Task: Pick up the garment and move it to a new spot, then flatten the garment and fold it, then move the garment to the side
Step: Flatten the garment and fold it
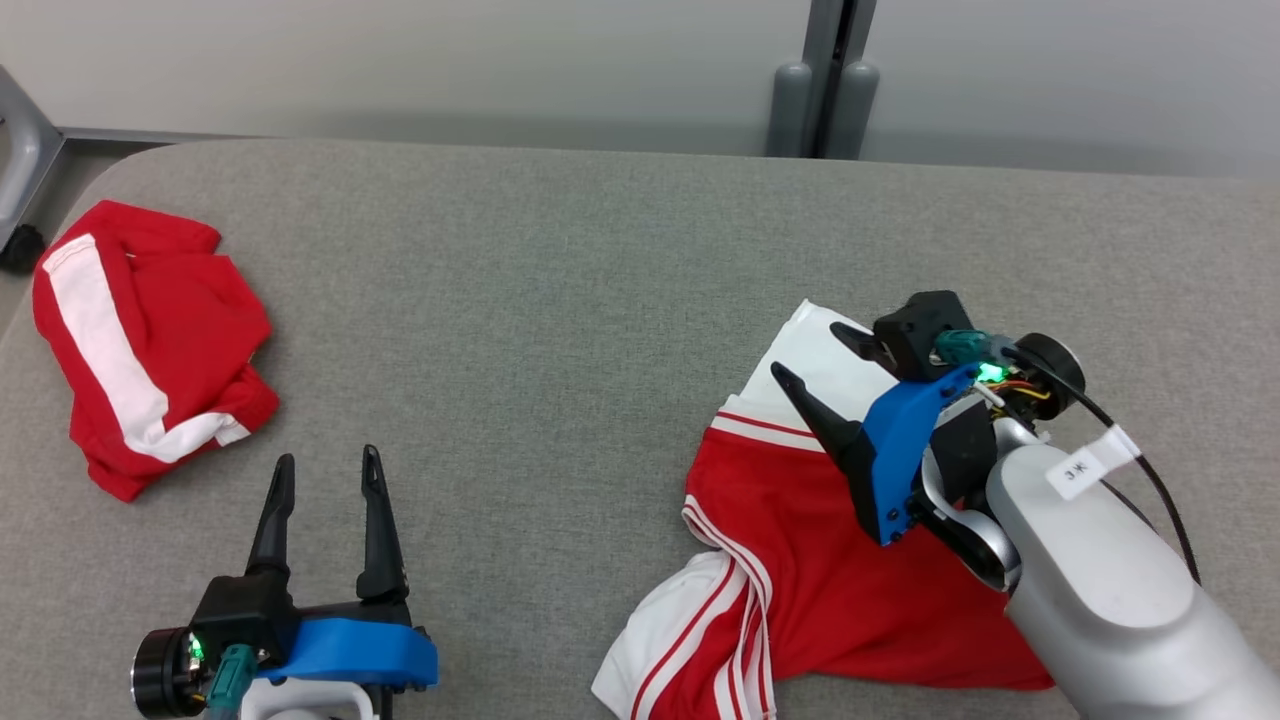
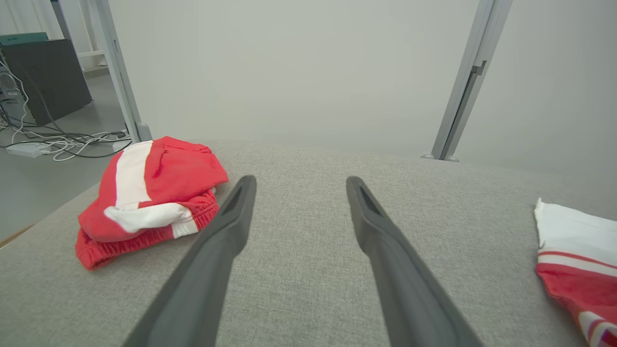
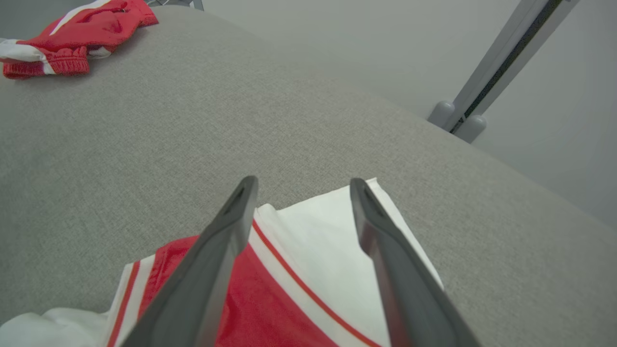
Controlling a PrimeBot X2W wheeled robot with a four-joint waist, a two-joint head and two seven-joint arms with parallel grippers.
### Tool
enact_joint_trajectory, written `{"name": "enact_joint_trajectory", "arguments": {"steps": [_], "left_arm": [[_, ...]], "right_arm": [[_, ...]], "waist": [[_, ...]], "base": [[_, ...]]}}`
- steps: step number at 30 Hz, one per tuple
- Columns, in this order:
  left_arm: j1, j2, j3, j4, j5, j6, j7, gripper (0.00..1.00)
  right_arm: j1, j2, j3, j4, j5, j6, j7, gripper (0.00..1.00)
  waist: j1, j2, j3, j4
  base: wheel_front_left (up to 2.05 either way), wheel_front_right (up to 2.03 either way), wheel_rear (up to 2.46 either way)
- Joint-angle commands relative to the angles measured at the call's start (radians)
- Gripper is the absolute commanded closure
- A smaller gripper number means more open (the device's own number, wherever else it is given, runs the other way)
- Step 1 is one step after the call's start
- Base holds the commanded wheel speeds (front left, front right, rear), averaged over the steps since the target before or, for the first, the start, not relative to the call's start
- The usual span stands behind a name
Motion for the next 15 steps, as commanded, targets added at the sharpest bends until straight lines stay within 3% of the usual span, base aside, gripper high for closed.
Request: {"name": "enact_joint_trajectory", "arguments": {"steps": [1, 9, 15], "left_arm": [[-0.025, -0.001, -0.009, 0.001, -0.005, 0.004, -0.003, 0.0], [-0.045, -0.001, -0.034, 0.012, -0.02, 0.009, -0.003, 0.0], [-0.05, -0.001, -0.038, 0.014, -0.023, 0.011, -0.003, 0.0]], "right_arm": [[-0.046, -0.002, 0.045, 0.061, 0.009, 0.0, 0.014, 0.0], [-0.146, 0.006, 0.238, 0.291, 0.053, 0.0, 0.023, 0.0], [-0.189, 0.015, 0.36, 0.393, 0.046, 0.0, -0.004, 0.0]], "waist": [[-0.0001, 0.0, 0.017, 0.02], [-0.0001, 0.0, 0.041, 0.057], [-0.0001, 0.0, 0.045, 0.064]], "base": [[0.0, 0.0, 0.0], [0.0, 0.0, 0.0], [0.0, 0.0, 0.0]]}}
